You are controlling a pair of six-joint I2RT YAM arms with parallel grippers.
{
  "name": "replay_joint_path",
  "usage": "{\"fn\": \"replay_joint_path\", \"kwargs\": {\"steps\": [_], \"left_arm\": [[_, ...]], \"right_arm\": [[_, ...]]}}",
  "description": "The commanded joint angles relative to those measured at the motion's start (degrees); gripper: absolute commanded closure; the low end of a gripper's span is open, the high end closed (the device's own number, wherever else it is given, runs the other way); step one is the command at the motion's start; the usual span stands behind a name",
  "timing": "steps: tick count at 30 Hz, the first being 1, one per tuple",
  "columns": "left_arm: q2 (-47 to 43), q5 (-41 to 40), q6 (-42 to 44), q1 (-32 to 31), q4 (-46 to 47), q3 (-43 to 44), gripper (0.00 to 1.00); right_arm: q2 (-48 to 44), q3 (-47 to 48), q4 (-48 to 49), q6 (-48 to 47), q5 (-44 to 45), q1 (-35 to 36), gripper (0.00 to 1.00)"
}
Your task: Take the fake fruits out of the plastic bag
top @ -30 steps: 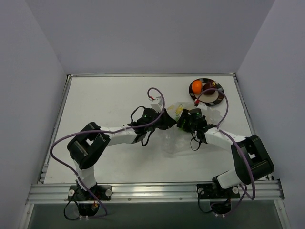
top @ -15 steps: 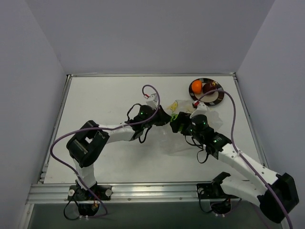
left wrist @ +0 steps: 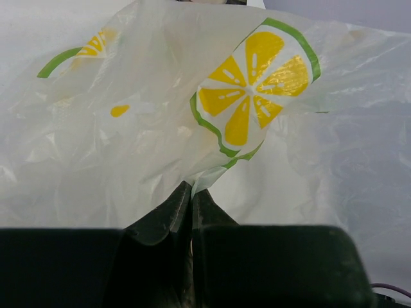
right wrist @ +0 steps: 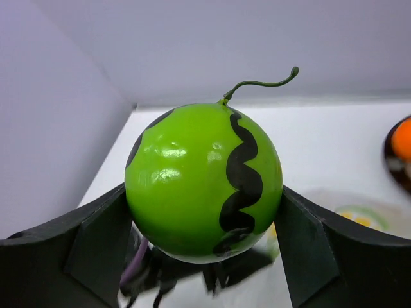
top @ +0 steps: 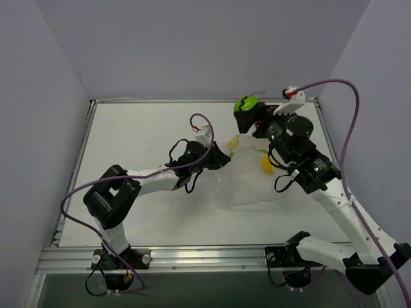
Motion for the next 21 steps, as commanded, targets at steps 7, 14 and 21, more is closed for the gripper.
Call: {"fn": "replay_joint_path", "kwargs": {"steps": [7, 14, 21], "left_arm": [[-3.17, -0.32, 3.31, 0.35, -1.75, 0.73, 0.98], [-2.38, 1.18, 4.01, 0.35, -1.39, 1.08, 0.98], [-3.08, 1.53, 5.51, 0.35, -1.31, 0.90, 0.98]], "right_arm": [[12.08, 5.77, 5.79, -3.80, 8.53, -26.50, 0.55], [22.20, -0.64, 11.84, 0.59, 0.54, -38.73, 0.56], [35.56, -1.18, 19.93, 4.37, -8.17, -42.87, 0.57]]}}
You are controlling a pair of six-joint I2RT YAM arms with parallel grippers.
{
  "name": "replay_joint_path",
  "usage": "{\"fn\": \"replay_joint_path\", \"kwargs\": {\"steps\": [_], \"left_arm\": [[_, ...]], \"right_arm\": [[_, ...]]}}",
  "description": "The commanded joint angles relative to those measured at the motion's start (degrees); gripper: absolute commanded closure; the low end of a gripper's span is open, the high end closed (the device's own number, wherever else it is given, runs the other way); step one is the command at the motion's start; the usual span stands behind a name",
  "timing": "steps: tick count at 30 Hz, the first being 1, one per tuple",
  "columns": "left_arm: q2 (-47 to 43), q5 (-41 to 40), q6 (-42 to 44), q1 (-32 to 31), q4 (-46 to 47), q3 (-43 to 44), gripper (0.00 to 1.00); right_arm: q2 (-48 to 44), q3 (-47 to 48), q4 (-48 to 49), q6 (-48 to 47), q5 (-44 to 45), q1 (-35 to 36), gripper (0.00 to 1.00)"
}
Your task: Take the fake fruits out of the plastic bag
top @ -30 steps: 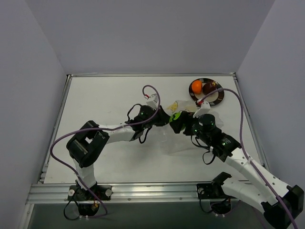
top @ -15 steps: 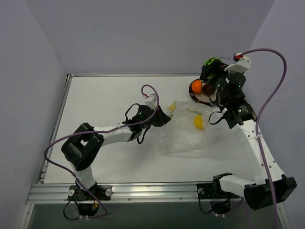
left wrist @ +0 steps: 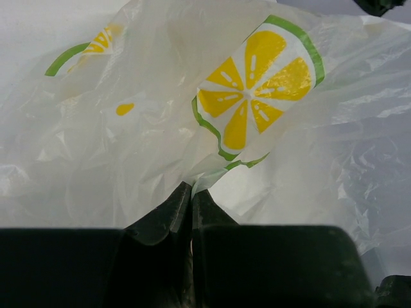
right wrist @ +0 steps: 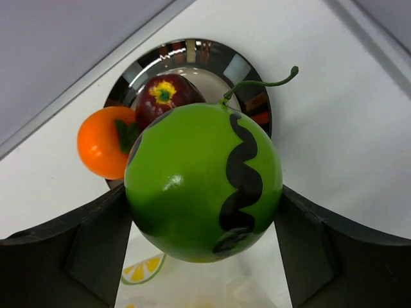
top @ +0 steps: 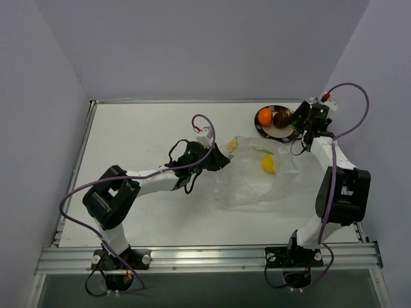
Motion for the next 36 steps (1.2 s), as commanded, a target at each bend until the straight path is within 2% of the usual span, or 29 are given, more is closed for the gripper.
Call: {"fn": "replay_joint_path", "kwargs": {"steps": [1, 18, 20, 23, 26, 29, 31, 36], "left_arm": [[-2.51, 0.92, 2.14, 0.35, 0.92, 0.82, 0.98], [-1.11, 1.71, 3.72, 0.35, 3.74, -0.24, 0.98], [-1.19, 1.71, 3.81, 0.35, 3.91, -0.33, 0.98], [-1.02, 1.88, 3.90, 0.35, 4.17, -0.33, 0.98], [-0.84, 2.59, 3.90, 0.35, 4.79, -0.50, 0.98], [-0.93, 3.03, 3.73, 0.35, 5.14, -0.59, 0.98], [-1.19, 2.77, 3.73, 0.35, 5.23, -0.85, 0.98], [-2.51, 2.15, 4.34, 0.18, 5.06, -1.73, 0.98]], "right_arm": [[4.59, 0.68, 8.33, 2.74, -5.69, -1.10, 0.57], [21.21, 6.04, 14.58, 5.11, -7.36, -1.90, 0.55], [22.54, 6.57, 15.19, 5.02, -7.45, -1.99, 0.50], [23.59, 6.75, 17.91, 5.55, -8.15, -1.99, 0.28], [23.86, 6.93, 18.01, 6.08, -9.64, -1.99, 0.17], [21.58, 5.52, 18.88, 6.87, -10.53, -1.99, 0.10], [18.33, 3.85, 18.97, 6.17, -10.53, -1.99, 0.01], [9.29, -1.15, 18.27, 5.20, -8.42, -1.81, 0.00]]}}
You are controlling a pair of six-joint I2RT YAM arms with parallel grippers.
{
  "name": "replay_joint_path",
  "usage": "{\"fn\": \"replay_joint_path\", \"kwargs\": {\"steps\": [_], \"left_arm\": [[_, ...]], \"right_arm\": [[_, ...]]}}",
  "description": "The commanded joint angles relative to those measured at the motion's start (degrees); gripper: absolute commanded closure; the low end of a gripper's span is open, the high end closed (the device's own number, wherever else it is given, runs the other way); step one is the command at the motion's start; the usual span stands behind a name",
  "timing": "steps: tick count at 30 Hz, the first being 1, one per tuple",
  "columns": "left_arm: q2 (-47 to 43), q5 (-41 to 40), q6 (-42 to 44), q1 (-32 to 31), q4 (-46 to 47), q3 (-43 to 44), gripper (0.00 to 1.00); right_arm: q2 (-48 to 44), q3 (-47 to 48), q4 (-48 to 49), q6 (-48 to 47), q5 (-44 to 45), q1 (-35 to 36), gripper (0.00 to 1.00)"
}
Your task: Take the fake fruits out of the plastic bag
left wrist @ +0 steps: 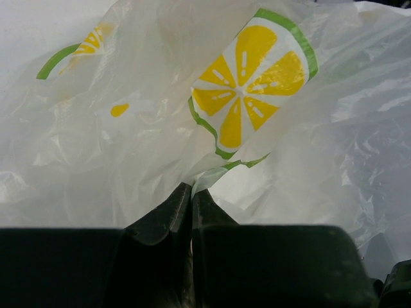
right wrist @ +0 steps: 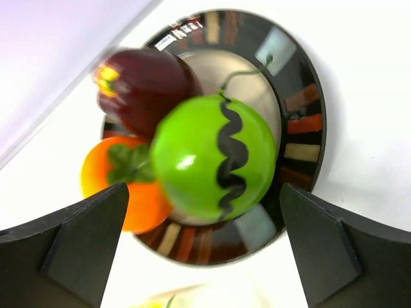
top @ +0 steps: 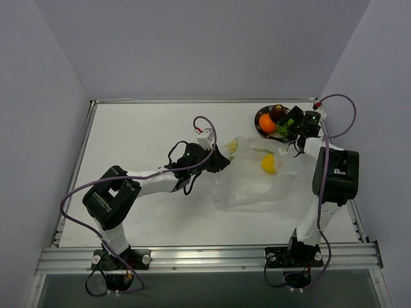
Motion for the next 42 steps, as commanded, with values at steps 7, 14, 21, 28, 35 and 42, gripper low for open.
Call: {"fn": "replay_joint_path", "kwargs": {"steps": [7, 14, 21, 28, 35, 42], "left_arm": [[-4.09, -1.80, 2.66, -0.09, 2.39, -3.32, 0.98], [-4.36, -1.71, 3.54, -0.35, 3.00, -4.11, 0.98], [-4.18, -0.74, 2.49, -0.53, 4.41, -4.38, 0.98], [-5.59, 0.75, -0.14, -0.61, 5.02, -4.38, 0.98], [-5.85, 1.98, -1.55, -0.53, 5.99, -4.73, 0.98], [-5.59, 2.51, -2.08, -0.44, 6.25, -4.47, 0.98]], "right_arm": [[-19.56, -9.02, -0.82, 0.53, 1.93, -0.32, 0.00], [-47.75, -16.06, -13.09, -2.36, 6.58, 3.35, 0.64], [-63.17, -11.57, -34.38, -7.64, 3.51, 26.34, 0.85], [-60.37, -18.95, -40.90, -3.34, 17.11, 47.19, 0.86], [-48.70, -19.40, -40.11, -4.30, 34.42, 48.46, 0.85], [-40.24, -21.24, -32.48, -3.43, 45.25, 42.59, 0.82]]}}
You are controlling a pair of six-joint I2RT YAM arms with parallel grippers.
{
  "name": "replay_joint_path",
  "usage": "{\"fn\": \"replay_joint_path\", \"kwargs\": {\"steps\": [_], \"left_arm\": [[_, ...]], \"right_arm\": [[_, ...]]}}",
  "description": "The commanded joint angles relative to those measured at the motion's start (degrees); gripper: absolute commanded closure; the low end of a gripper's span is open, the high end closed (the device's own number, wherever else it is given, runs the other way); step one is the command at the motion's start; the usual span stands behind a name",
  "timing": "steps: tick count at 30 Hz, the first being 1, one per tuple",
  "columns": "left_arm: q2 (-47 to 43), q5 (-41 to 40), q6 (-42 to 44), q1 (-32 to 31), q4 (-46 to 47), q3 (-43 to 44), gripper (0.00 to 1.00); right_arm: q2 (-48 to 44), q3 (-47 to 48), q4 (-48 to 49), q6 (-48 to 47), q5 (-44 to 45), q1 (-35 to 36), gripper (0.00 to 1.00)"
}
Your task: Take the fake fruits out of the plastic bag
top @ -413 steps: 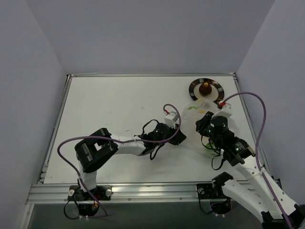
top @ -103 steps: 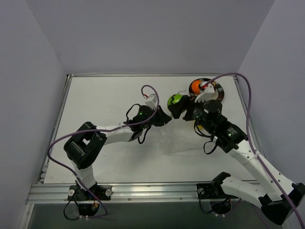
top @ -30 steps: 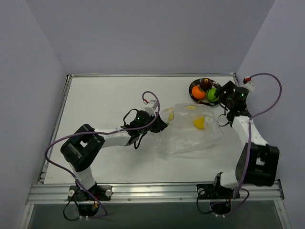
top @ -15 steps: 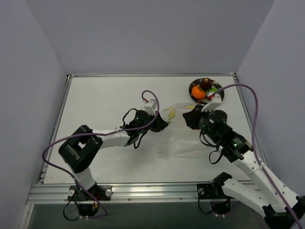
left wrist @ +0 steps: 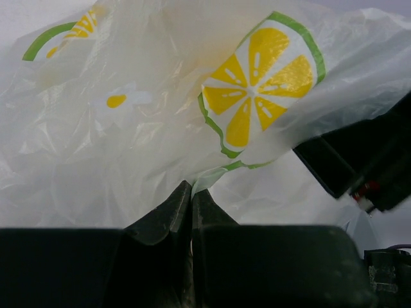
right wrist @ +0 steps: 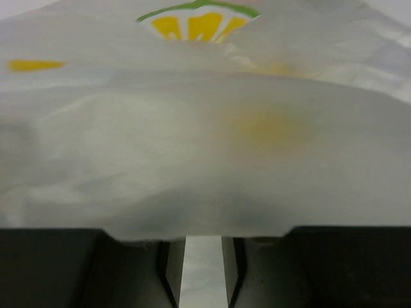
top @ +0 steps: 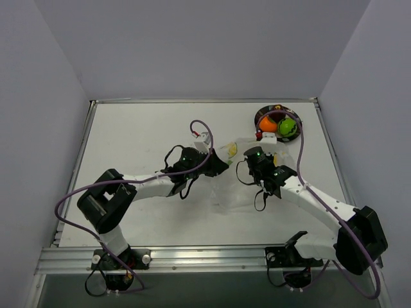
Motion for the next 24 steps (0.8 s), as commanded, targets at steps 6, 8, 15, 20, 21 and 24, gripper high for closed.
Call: {"fn": "replay_joint_path", "kwargs": {"steps": [6, 8, 15, 20, 21, 24], "left_arm": [[-1.74, 1.55, -2.37, -0.22, 4.16, 1.48, 0.98], [-1.39, 1.64, -2.90, -0.40, 4.25, 2.36, 0.98], [0.37, 1.73, -3.95, -0.75, 3.54, 4.73, 0.98], [2.30, 1.90, -4.31, -1.80, 4.25, 5.44, 0.98], [2.48, 1.90, -4.22, -1.89, 4.25, 5.44, 0.98], [2.75, 1.90, -4.04, -2.15, 4.16, 5.70, 0.98]], "right_arm": [[7.55, -1.08, 14.64, -1.20, 6.97, -10.78, 0.47], [10.44, -0.64, 17.36, -1.91, 5.93, -13.06, 0.36], [17.13, 2.35, 24.23, -3.84, -1.72, -20.01, 0.20], [22.14, 4.37, 25.29, -4.37, -3.20, -22.46, 0.15], [22.59, 4.64, 25.46, -4.37, -3.22, -22.90, 0.15], [23.99, 5.95, 26.16, -4.81, -4.10, -23.52, 0.14]]}}
